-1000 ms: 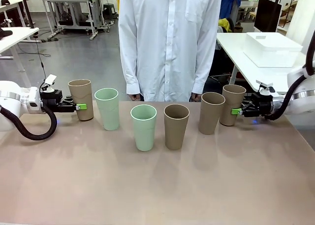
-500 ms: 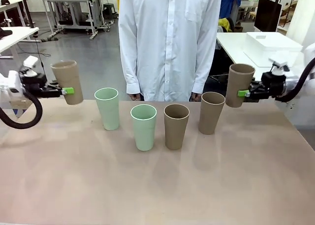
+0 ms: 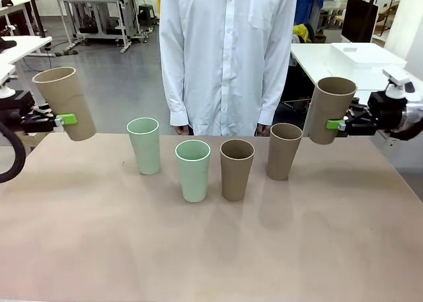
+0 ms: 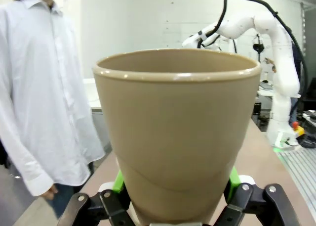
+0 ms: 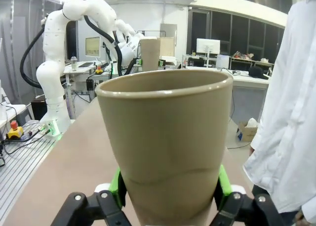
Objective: Stack the cups and store them in the basket.
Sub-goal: Pick up two Reusable plastic cups , one in each hand.
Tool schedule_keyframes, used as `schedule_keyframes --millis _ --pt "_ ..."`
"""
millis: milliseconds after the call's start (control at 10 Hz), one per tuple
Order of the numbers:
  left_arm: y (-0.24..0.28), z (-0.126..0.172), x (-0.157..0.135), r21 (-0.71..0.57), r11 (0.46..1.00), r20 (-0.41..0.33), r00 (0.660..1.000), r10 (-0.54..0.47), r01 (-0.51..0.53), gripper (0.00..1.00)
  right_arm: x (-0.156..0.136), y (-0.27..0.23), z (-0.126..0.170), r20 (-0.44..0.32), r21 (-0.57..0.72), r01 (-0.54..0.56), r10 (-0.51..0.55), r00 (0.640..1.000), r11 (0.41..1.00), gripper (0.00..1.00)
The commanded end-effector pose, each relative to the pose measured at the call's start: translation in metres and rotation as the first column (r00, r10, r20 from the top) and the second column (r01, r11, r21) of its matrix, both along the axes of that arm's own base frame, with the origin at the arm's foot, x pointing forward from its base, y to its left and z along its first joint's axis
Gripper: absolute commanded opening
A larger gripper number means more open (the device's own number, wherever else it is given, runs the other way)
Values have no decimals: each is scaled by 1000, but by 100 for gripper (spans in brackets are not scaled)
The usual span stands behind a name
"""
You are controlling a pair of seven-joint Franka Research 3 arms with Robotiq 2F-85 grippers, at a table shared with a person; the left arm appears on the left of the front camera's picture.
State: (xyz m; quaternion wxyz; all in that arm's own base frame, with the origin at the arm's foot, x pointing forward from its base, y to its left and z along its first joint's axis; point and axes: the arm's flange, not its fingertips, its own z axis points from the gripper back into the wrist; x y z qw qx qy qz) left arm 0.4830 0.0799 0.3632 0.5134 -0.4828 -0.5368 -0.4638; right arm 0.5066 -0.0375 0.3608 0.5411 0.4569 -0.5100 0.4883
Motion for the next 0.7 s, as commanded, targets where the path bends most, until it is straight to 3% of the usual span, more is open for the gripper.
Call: schedule_keyframes --millis 0,200,600 --pt "-11 -1 -31 -1 999 24 999 -38 38 84 -40 9 2 50 21 23 -24 998 1000 85" --pt "-25 -9 -53 36 998 14 998 -56 55 84 -78 8 1 28 39 -18 17 999 999 85" --pt "-35 -26 -75 87 994 0 998 -64 64 84 -122 -2 -14 -13 53 -48 49 999 997 85"
